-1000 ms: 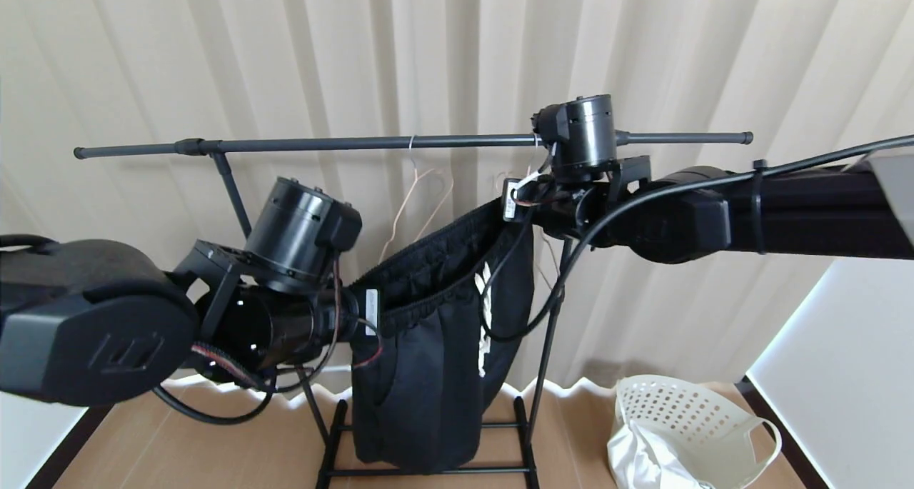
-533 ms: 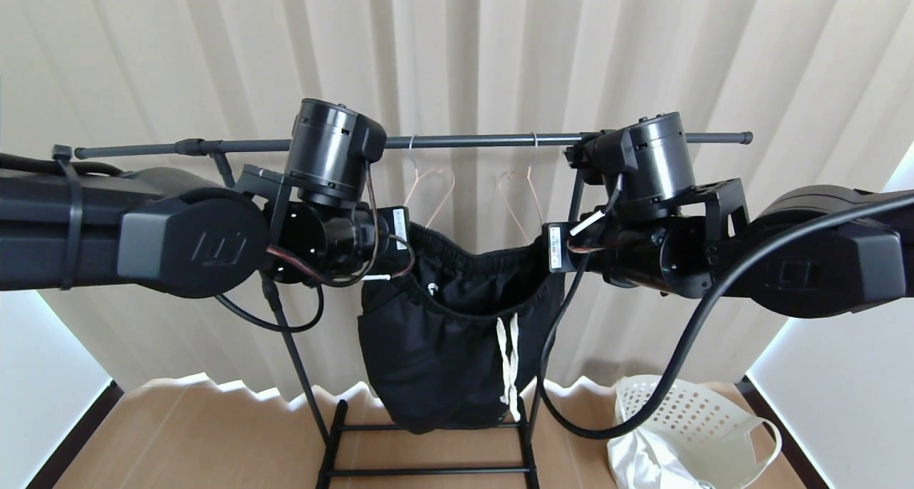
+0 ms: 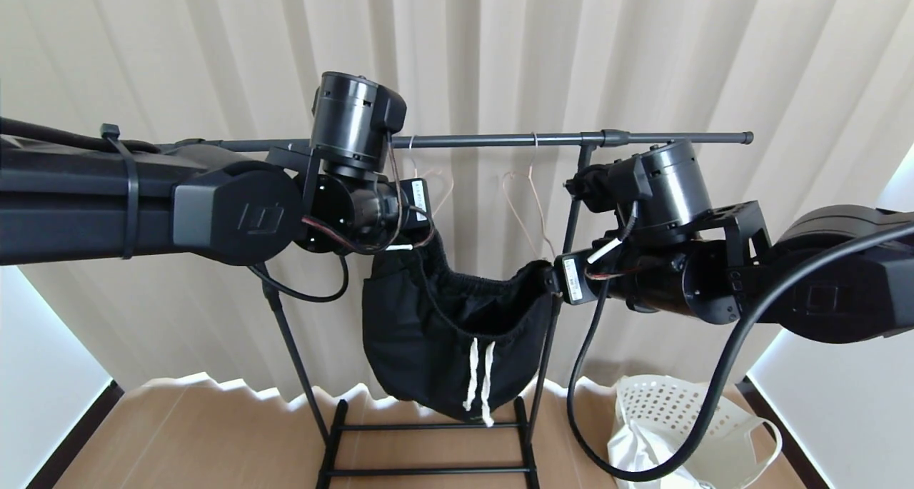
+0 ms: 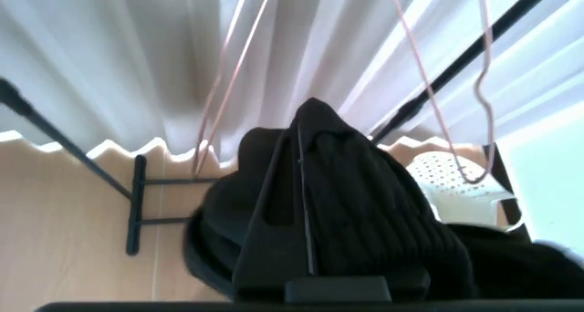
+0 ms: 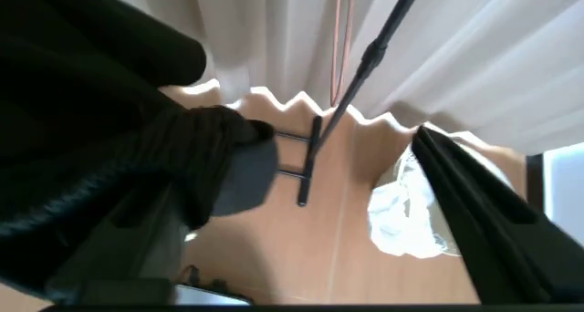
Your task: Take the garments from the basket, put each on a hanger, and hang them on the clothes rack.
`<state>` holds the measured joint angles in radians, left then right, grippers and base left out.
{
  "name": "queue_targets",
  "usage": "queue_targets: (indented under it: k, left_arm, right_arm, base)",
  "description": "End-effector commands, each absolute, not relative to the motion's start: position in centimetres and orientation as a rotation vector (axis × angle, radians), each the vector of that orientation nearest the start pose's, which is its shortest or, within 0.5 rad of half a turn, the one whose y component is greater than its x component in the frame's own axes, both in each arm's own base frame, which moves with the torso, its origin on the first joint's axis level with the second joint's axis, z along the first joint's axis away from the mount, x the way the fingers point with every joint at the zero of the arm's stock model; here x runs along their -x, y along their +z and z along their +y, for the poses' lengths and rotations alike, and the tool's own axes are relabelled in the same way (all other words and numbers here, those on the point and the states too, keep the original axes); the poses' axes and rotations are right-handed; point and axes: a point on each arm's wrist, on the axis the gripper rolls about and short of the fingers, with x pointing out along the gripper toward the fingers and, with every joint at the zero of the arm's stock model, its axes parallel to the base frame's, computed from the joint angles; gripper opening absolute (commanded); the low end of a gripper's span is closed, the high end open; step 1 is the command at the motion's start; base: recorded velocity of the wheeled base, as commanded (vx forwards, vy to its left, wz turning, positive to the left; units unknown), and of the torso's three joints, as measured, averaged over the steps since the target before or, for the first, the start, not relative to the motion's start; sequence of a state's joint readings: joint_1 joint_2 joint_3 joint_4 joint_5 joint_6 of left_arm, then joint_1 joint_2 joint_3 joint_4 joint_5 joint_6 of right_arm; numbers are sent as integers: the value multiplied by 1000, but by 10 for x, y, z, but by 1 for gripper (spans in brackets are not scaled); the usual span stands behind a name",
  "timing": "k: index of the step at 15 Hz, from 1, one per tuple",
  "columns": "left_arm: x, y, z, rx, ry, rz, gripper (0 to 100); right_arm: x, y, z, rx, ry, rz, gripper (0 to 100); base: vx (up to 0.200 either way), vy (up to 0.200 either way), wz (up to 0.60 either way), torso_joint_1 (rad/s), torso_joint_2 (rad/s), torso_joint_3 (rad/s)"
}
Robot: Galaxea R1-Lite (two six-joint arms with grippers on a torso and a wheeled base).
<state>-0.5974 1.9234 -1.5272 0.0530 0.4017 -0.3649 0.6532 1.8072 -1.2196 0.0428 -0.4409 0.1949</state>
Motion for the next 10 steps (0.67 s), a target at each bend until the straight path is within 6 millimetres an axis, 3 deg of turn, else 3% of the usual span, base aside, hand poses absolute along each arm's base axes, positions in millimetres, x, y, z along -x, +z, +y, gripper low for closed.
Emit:
queue_targets:
  k: [1,3,5,8,10]
  left_arm:
    - [-323,250,-216,160,-138,391,0]
    - [-322,256,-220,168,-151,375,0]
    - [-320,261,-224,173,-163,361,0]
    - [-317,260,-228,165,-156,360,0]
    - [-317,260,-228,164,-156,360,0]
  right_arm:
    - [-258,184,185,280,187,603,100]
    - [-252,173,182,353,226,635,100]
    - [-244,159,181,390,384,664,100]
    - [-241,144,183,340,560,635,100]
    - [-240,142,184,334,587,629,100]
  base:
    - [0,0,0,0,0,0]
    - [0,0,0,0,0,0]
    - [0,0,0,0,0,0]
    - [0,0,0,0,0,0]
    - [0,0,0,0,0,0]
